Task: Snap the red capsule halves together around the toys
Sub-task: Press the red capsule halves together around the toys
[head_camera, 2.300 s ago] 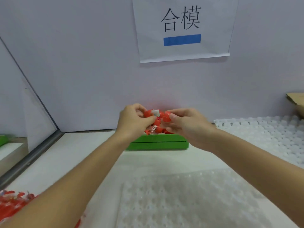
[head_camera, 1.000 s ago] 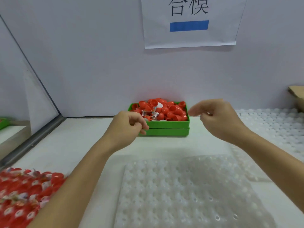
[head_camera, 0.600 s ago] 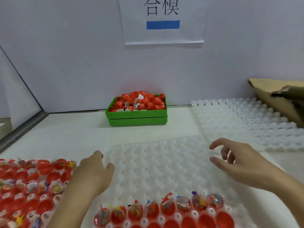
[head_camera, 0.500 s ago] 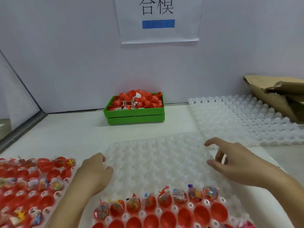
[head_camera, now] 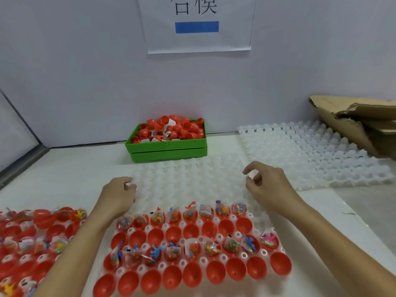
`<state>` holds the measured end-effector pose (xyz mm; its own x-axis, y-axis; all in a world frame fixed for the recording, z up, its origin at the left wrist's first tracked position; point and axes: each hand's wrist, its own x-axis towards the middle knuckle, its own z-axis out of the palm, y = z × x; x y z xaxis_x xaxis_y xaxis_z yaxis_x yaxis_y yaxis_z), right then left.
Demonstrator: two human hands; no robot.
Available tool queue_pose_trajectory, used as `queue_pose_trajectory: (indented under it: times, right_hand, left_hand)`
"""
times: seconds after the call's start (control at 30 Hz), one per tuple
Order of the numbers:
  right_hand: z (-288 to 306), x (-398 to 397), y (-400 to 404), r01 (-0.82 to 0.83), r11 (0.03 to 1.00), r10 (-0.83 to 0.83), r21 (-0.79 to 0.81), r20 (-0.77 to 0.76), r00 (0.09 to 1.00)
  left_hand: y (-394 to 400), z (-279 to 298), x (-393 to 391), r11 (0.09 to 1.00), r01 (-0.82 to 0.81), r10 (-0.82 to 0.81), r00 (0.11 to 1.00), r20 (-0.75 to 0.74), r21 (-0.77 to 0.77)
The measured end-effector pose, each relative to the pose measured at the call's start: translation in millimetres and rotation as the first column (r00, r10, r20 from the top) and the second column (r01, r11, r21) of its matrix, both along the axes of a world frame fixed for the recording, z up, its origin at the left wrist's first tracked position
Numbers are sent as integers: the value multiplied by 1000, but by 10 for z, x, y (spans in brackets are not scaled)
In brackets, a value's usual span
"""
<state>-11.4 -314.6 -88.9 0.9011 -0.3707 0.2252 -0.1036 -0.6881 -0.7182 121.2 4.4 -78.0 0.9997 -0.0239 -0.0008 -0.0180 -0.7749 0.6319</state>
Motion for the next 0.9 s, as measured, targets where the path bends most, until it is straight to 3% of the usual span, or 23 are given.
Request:
queue_pose_trajectory:
  times: [0.17, 0.27, 0.37, 0.47, 0.57, 0.63, 0.73, 0.9]
  right_hand:
    - [-64, 102, 47, 84, 996, -85, 38, 42, 995]
    - [12, 60, 13, 116, 991, -110, -66, 87, 990]
    - [178, -71, -50, 146, 975, -119, -169, 161, 980]
    - [300, -262, -22, -56, 993, 69, -106, 119, 990]
    - [362, -401, 60, -317, 948, 314, -32, -79, 946]
    - [377, -429, 103, -400, 916, 386, -36, -191, 902]
    - [377, -434, 146, -423, 904, 403, -60, -207, 891]
    - [330, -417, 172, -421, 902, 403, -92, -172, 899]
  left_hand:
    - [68, 3, 106, 995, 55, -56, 998, -6, -81]
    - [85, 149, 52, 998, 29, -34, 994, 99, 56]
    - [-25, 371, -151, 986, 114, -141, 960, 243, 124]
    - [-274, 592, -470, 890, 437, -454, 878, 149, 133]
    - [-623, 659, -740, 729, 663, -679, 732, 56, 172]
    - [-847, 605, -849, 679, 702, -728, 682, 72, 217]
    - [-1055, 488, -938, 657, 722, -753, 646, 127, 218]
    - [-946, 365, -983, 737, 663, -672, 700, 241, 131]
